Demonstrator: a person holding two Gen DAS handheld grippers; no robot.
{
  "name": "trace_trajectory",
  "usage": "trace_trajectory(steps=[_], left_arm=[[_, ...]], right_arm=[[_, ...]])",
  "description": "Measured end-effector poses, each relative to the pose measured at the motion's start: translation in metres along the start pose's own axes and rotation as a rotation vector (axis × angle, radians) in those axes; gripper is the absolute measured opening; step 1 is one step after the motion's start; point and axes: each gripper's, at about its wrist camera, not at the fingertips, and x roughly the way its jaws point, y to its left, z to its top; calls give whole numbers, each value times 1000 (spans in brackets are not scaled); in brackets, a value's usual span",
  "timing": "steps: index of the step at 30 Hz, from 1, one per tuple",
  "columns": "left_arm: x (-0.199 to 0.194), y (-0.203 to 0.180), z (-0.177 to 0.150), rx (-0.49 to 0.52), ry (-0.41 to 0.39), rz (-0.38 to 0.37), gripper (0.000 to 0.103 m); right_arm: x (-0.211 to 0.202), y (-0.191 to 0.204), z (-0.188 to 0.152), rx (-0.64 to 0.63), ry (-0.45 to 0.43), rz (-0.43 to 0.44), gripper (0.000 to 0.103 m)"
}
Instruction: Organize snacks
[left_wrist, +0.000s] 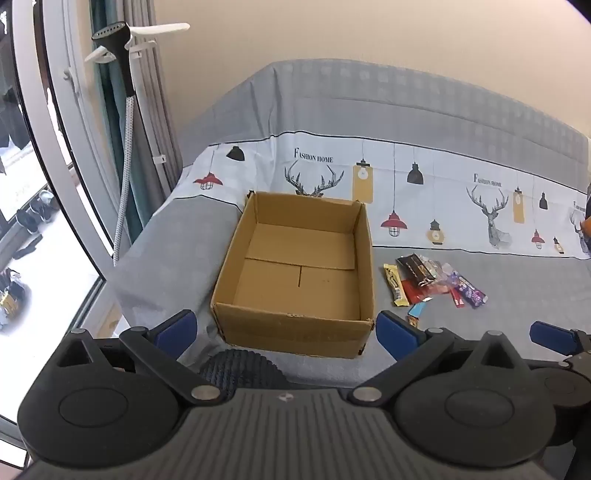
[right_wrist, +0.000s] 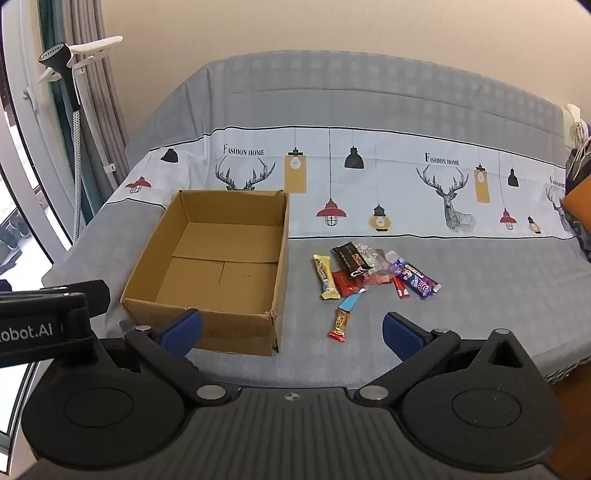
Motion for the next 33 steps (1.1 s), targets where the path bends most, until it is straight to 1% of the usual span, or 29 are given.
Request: trace_trajectory(steps=[2,4,5,6,7,9,10,13,15,19,21,23,26,29,33], left_arm=[[1,0,2,14,-9,11,103],[0,3,-4,15,-29,2,103],[-2,12,-9,-1,-45,-17,103],[-2,15,-11,4,-47,-16,103],[-6,13,-6,7,-38,-11,103],[-5,15,-5,14,-31,-8,103],[-2,6,-3,25,-25,6,103],[2,2,-6,24,-17,11,103],[3,0,-4,26,-11,10,103],[3,-2,0,54,-35,11,103],[6,-3,-2,45,-41,18,103],[11,-5,-1,40,-30,22,103],[16,-5,0,39,-18,12,103],[20,-4,-1,36,-9,7,103],[24,-3,-1,38,1,-5,103]], right_arm=[[1,2,1,5,-2,5,103],[2,0,0,12,-10,16,103],[2,1,1,13,-10,15,103],[2,1,1,16,-11,15,103],[2,4,-1,-4,-10,6,103],[1,1,-2,2,-9,4,103],[5,4,0,-3,-2,0,103],[6,-4,-1,-2,4,1,103],[7,2,2,-3,3,-12,103],[5,3,1,-6,-19,-28,103],[3,3,1,-5,-27,-27,103],[2,4,2,-13,-35,-32,103],[6,4,4,-19,-29,-41,103],[11,3,4,-7,-8,-25,103],[13,4,0,-18,-8,-36,103]])
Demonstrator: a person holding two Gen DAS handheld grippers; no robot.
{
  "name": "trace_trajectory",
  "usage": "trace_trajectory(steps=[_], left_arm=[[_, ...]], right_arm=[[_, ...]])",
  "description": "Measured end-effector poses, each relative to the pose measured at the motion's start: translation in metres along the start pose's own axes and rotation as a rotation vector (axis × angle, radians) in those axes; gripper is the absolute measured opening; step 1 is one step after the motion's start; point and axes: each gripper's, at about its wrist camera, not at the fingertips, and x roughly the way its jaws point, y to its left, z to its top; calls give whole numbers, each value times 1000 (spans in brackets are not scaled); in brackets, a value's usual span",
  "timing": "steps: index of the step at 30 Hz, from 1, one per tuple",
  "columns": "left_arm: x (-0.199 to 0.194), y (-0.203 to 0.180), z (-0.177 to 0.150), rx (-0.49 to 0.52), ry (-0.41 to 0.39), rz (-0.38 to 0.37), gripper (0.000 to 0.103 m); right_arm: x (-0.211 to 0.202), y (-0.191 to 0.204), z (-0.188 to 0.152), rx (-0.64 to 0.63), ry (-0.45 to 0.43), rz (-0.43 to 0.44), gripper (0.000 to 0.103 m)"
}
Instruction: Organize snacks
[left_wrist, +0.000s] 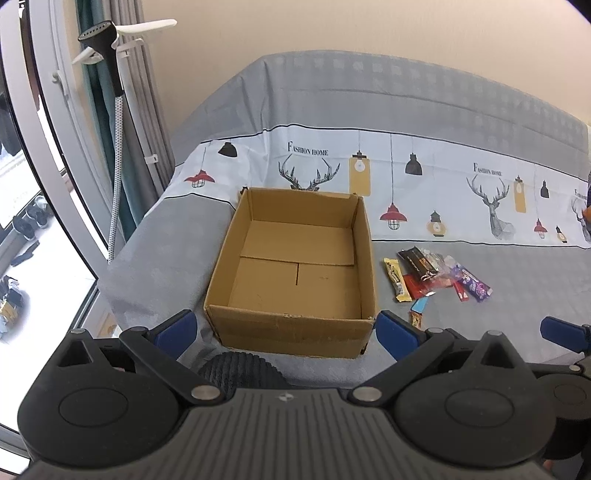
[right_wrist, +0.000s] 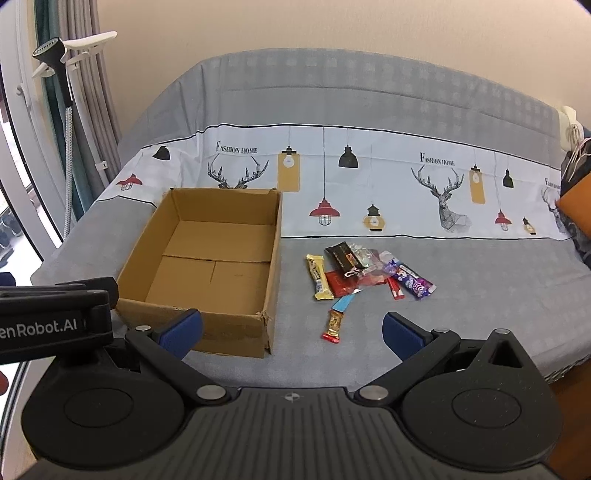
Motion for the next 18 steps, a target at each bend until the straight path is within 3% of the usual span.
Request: trace_trajectory(steps=[18], left_arm=[[-3,-17,-6,43,-16,21,103]], right_arm=[[4,-15,-6,43,18,62,103]])
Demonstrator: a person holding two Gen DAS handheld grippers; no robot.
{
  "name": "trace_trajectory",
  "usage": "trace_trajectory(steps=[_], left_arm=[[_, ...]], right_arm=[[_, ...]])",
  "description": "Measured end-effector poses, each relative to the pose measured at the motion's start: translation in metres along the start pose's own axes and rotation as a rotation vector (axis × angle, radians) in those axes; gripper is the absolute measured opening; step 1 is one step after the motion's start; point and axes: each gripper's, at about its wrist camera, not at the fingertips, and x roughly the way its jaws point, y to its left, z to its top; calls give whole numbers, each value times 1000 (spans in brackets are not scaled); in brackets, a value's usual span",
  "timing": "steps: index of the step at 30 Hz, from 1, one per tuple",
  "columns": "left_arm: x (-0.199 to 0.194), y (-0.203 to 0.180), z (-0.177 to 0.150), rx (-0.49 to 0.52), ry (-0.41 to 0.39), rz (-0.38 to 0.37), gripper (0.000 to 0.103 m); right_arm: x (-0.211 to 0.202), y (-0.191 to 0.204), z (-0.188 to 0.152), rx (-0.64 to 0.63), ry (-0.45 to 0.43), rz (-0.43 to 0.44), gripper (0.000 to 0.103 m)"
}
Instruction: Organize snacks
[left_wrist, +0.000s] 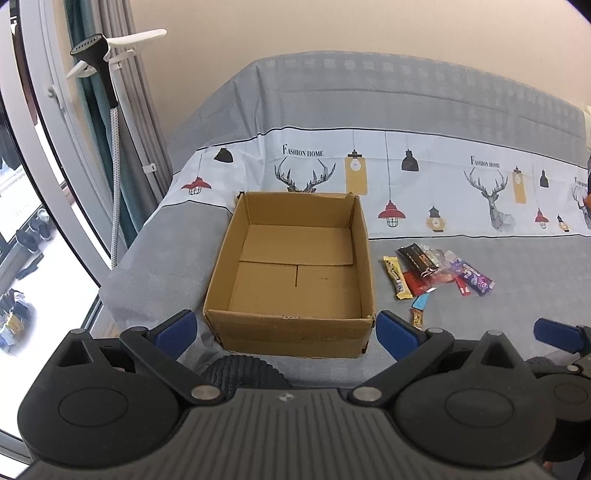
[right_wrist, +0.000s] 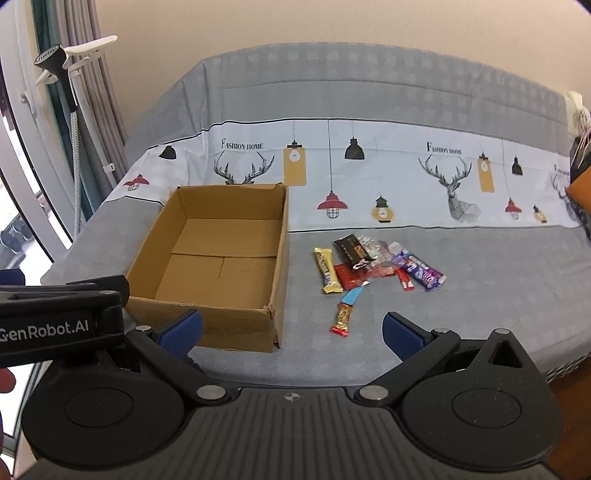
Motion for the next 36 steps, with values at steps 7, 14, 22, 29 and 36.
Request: trace_trajectory(steps=[7,14,22,29,36], left_arm=[[-5,-2,-2,2,-9,-4,103],[-6,-3,-1,2,-11,1,103],[-7,-3,-4,5,-8,6,103],[-6,-3,-3,7,-6,8,103],[3,-8,-6,14,11,11,103]], right_arm=[[-5,3,-2,-5,-18,9,103],[-5,0,-2,0,-13,23,103],[-4,-1,-3,2,-9,28,103],[-2,-2,-1,5,-4,31,103],[6,-6,-4,14,6,32,103]])
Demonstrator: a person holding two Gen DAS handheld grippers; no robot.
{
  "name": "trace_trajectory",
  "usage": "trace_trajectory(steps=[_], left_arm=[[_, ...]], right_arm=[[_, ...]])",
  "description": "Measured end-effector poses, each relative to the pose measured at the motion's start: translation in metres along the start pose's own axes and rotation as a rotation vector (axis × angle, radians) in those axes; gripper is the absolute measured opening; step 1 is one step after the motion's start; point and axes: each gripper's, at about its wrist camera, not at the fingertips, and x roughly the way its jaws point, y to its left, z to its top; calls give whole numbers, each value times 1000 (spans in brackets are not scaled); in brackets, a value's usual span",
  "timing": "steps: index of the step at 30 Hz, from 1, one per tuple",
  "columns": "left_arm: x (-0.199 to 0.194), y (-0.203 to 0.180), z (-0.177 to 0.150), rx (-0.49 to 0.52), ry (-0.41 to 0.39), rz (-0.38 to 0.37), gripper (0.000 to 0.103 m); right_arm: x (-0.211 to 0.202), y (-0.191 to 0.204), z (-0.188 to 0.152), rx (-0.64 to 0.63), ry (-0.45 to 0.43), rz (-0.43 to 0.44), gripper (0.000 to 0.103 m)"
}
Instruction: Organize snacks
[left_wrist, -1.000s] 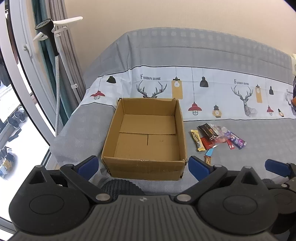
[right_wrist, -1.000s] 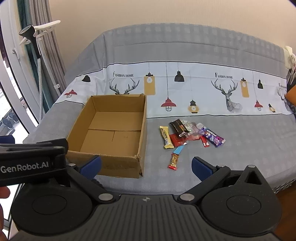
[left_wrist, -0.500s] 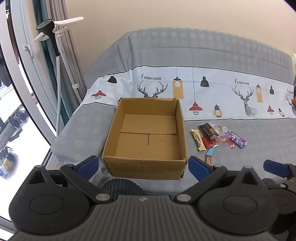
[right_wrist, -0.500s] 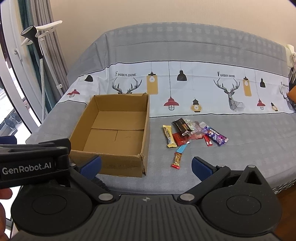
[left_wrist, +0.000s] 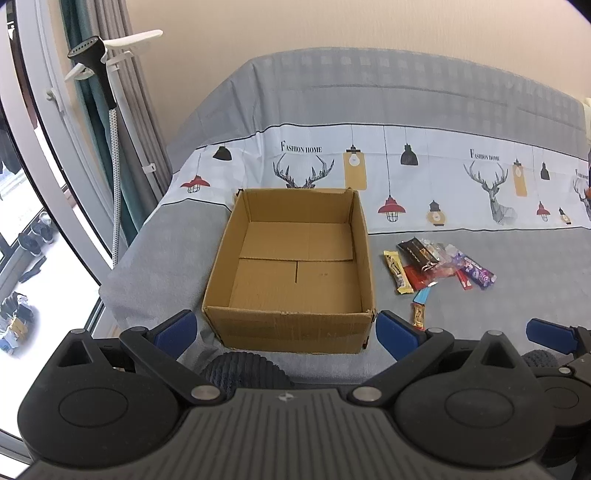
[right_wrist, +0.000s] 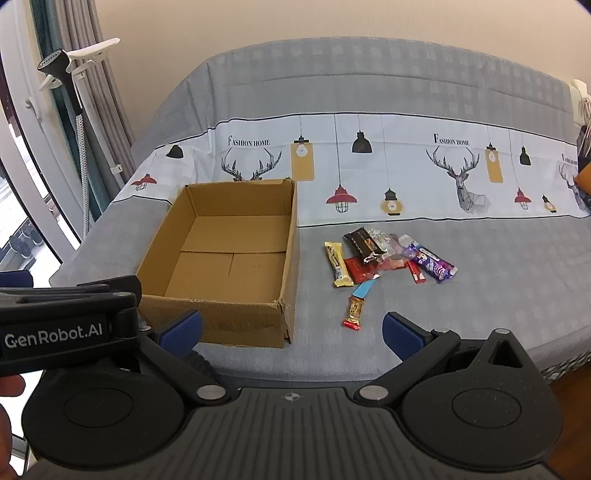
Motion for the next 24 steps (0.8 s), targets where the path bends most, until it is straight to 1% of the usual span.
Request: trace_trajectory(steps=[3,7,9,11,12,13,14,16,17,18,20,21,23,24], left_arm=[[9,-4,-2,9,16,2,103],[31,-17,-5,31,46,-7,103],[46,-28,-11,51,41,-17,103],[67,-43,-17,73,68,-25,103],[79,-51,-21,81,90,-35,103],[91,-60,-26,92,101,-58,103],[101,-70,-33,104,100,-66,103],[120,-90,-43,151,76,-82,103],[129,-100,-47,176,60,-105,103],[137,-109,-51,192,61,-130,103],[158,-125,-53,214,94,-193,103],[168,-134,-54,222,104,-212,103],[191,-151,-55,225,127,-218,103],[203,-159,-54,223,137,-232,103]], right_arm=[[6,-3,-3,6,7,-6,103],[25,-15,-9,27,37,-4,103],[38,-23,-15,40,35,-14,103],[51,-32,-26,52,11,-44,103],[61,-38,-33,52,4,-50,103],[71,-45,-40,53,2,-38,103],[79,-51,-45,57,1,-19,103],[98,-70,-58,67,5,-8,99],[105,-77,-63,66,1,-4,98],[113,-86,-68,63,-8,6,97],[126,-105,-78,48,-38,24,97],[131,-113,-83,32,-59,35,97],[141,-135,-89,4,-100,79,100],[146,-146,-90,1,-109,85,103]])
